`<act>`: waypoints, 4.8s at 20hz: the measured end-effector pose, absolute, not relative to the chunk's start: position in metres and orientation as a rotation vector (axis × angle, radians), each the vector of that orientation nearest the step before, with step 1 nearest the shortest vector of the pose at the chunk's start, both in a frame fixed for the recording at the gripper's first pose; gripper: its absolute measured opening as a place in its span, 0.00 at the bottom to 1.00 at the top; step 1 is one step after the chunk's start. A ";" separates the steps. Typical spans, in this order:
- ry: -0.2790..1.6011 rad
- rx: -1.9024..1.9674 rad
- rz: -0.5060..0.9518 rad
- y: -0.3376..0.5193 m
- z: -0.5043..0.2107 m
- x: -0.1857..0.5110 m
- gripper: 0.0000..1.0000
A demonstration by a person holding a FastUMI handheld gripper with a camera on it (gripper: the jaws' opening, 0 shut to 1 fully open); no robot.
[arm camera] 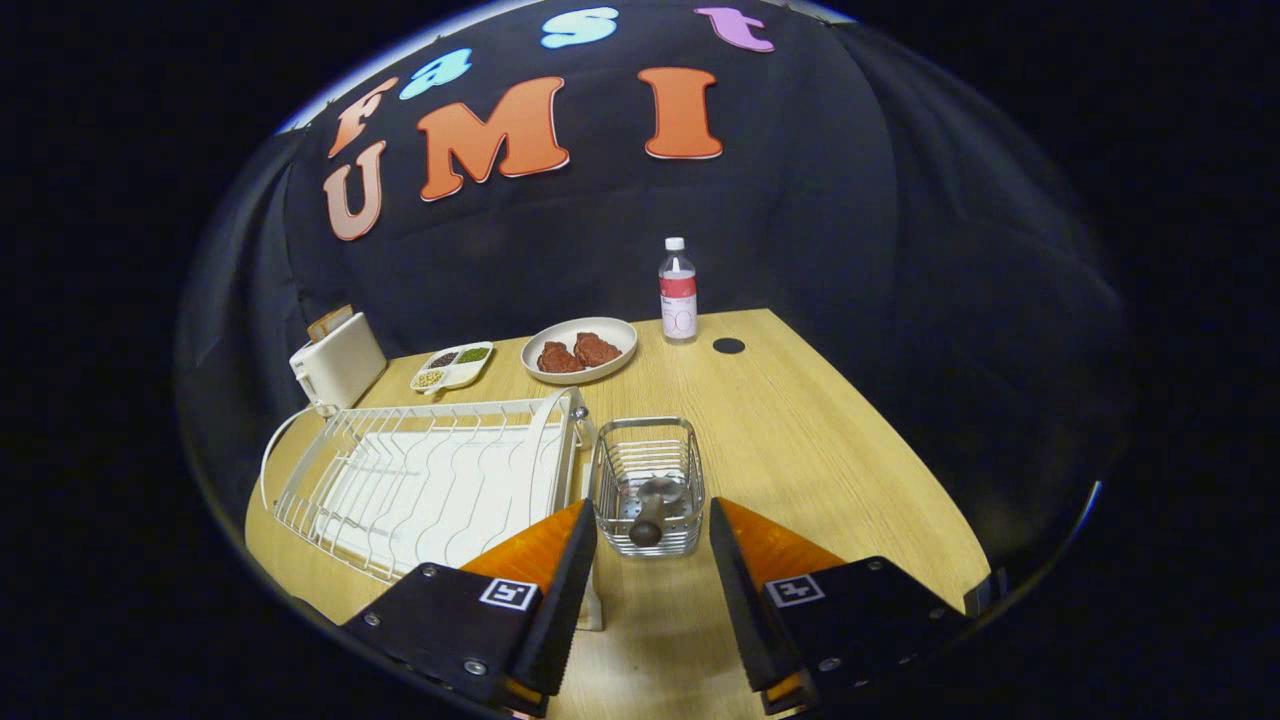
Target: Take the plate from the dish rack, then take the spoon from the basket and place it into the plate.
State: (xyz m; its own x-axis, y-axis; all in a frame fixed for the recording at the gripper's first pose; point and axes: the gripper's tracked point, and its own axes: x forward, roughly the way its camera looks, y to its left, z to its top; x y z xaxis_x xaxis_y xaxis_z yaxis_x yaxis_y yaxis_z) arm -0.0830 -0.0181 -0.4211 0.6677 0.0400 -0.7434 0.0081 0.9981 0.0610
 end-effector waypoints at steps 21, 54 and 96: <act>0.862 0.064 0.078 -0.006 -0.437 -0.043 0.14; 0.636 0.073 0.402 0.090 -0.248 -0.085 0.13; 0.958 -0.025 0.586 0.119 -0.381 -0.203 0.62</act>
